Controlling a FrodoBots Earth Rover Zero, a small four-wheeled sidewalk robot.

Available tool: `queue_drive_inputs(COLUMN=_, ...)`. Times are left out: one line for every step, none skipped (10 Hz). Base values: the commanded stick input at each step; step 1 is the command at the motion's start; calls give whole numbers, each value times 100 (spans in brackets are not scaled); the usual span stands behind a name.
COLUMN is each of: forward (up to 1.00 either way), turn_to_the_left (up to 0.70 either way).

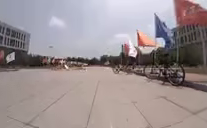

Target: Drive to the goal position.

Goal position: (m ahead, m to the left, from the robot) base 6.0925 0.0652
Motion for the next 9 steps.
queue_drive_inputs(forward=100, turn_to_the_left=0)
queue_drive_inputs(forward=100, turn_to_the_left=0)
queue_drive_inputs(forward=100, turn_to_the_left=0)
queue_drive_inputs(forward=100, turn_to_the_left=0)
queue_drive_inputs(forward=100, turn_to_the_left=0)
queue_drive_inputs(forward=100, turn_to_the_left=0)
queue_drive_inputs(forward=100, turn_to_the_left=0)
queue_drive_inputs(forward=100, turn_to_the_left=0)
queue_drive_inputs(forward=100, turn_to_the_left=0)
